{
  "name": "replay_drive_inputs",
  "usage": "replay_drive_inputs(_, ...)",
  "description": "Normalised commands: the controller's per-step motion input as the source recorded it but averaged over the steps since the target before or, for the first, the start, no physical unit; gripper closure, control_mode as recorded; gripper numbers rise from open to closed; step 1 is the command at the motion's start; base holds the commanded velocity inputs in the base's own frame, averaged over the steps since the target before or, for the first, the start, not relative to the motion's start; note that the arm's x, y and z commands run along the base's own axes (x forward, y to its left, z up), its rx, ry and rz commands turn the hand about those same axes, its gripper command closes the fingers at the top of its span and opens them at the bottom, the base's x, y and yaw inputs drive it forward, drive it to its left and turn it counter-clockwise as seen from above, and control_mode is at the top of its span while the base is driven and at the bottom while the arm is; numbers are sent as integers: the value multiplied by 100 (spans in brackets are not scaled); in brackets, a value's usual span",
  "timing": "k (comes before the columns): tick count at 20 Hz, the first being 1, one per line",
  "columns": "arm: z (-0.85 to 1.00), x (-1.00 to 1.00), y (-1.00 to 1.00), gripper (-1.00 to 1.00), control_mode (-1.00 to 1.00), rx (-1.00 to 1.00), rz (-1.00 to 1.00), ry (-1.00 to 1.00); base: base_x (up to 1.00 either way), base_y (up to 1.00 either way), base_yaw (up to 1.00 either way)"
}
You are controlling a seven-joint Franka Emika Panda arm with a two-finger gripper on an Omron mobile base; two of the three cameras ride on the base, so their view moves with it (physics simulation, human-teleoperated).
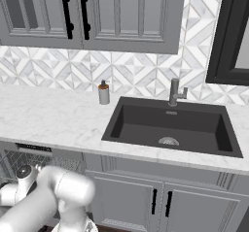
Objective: Pick up the cup and bowl from the counter, place them in the dishwasher, and close the dishwasher door.
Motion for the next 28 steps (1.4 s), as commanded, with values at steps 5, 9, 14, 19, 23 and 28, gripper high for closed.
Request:
replay_drive_inputs(5,-3,23,-3,100,-100,0,-9,0,0,0,0)
replay_drive_inputs(9,-14,50,0,100,-100,0,-5,0,0,0,0)
replay_drive_inputs(14,-35,38,0,100,-100,0,-1,1,0,0,0)
replay_drive_inputs(19,-52,20,0,100,-100,0,0,17,0,0,0)
replay_drive_inputs(23,-53,0,0,-100,-100,0,0,14,0,0,0)
replay_drive_inputs(28,-15,-10,0,-100,-100,0,0,-2,0,0,0)
